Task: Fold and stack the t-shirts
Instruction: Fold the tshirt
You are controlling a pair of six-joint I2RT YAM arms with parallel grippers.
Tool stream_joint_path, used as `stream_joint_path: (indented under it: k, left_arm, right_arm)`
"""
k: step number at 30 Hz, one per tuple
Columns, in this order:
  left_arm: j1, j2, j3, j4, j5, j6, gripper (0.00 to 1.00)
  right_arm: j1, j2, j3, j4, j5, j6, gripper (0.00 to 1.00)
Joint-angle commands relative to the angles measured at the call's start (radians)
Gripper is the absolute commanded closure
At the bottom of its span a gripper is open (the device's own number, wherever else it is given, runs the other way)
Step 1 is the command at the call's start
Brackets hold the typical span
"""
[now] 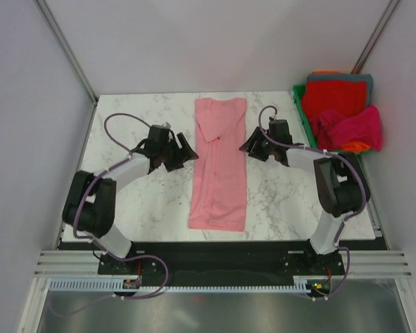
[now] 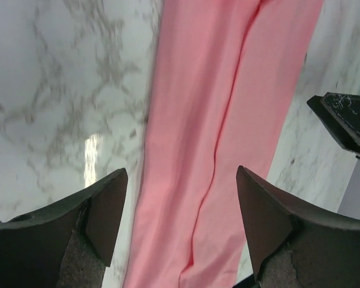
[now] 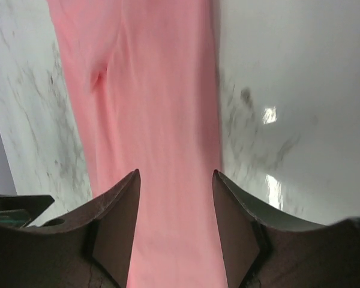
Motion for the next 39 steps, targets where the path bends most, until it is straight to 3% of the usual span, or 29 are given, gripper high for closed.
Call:
stream_joint_path:
  k: [1, 8, 13, 20, 26, 29, 33, 35, 36, 39]
  left_arm:
    - [-0.025, -0.218, -0.152, -0.002, -0.072, 0.048, 0.19]
    - [-0.097, -0.526, -0.488, -0.066, -0.034, 0.035, 0.21]
    - [-0.152, -0.707, -0.652, -0.097, 0.04, -0.009, 0.22]
    - [-0.192, -0.925, -0.789, -0.128, 0.111, -0.09, 0.23]
    - [-0.208, -0.936, -0.826, -0.117, 0.132, -0.113, 0.25]
    - [-0.212, -0.915, -0.828, -0.108, 0.15, -0.112, 0.27]
    - [-0.212, -0.899, -0.838, -0.076, 0.154, -0.12, 0.34]
    - [-0.212, -0.893, -0.849, -0.05, 0.164, -0.129, 0.39]
    - [-0.214, -0.889, -0.852, -0.034, 0.172, -0.136, 0.41]
    - [-0.218, -0.867, -0.848, -0.022, 0.175, -0.141, 0.44]
  right_arm:
    - [0.084, -0.21, -0.179, -0.063, 0.082, -0.055, 0.41]
    - [0.256, -0.541, -0.477, -0.205, 0.241, -0.002, 0.47]
    - [0.452, -0.753, -0.616, -0.294, 0.366, 0.095, 0.45]
    - [0.558, -0.79, -0.698, -0.346, 0.355, 0.175, 0.45]
    - [0.644, -0.769, -0.745, -0.275, 0.353, 0.233, 0.47]
    - [0.661, -0.779, -0.755, -0.272, 0.356, 0.245, 0.52]
    - [0.664, -0.808, -0.766, -0.275, 0.346, 0.252, 0.77]
    - [0.664, -0.838, -0.766, -0.281, 0.341, 0.253, 0.85]
    - [0.664, -0.848, -0.765, -0.291, 0.341, 0.253, 0.94]
    - [0.664, -0.899, -0.769, -0.337, 0.353, 0.255, 1.0]
